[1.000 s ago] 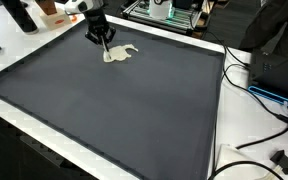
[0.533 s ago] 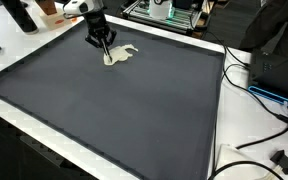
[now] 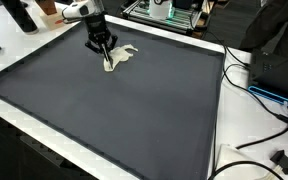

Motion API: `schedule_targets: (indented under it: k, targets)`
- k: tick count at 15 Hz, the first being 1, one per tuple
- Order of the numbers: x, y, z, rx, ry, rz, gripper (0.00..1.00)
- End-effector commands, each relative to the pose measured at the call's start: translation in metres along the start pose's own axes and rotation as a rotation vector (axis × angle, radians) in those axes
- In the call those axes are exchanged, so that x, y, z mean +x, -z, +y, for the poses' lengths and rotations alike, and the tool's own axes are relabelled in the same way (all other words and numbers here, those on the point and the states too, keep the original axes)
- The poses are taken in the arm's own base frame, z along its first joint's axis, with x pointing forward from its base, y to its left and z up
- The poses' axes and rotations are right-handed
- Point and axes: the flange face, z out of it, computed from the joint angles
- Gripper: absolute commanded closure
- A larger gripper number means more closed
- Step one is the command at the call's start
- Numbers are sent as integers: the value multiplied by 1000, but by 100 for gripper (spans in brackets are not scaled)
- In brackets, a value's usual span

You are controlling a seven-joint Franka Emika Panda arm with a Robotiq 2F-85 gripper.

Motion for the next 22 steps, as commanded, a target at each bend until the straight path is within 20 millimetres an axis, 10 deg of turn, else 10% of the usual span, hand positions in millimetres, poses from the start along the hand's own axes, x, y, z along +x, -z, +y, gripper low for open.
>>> schedule_targets:
  k: [1, 22]
  targets:
    - [4, -30, 2, 5, -6, 46, 99]
    - [5, 46, -36, -216, -81, -111, 99]
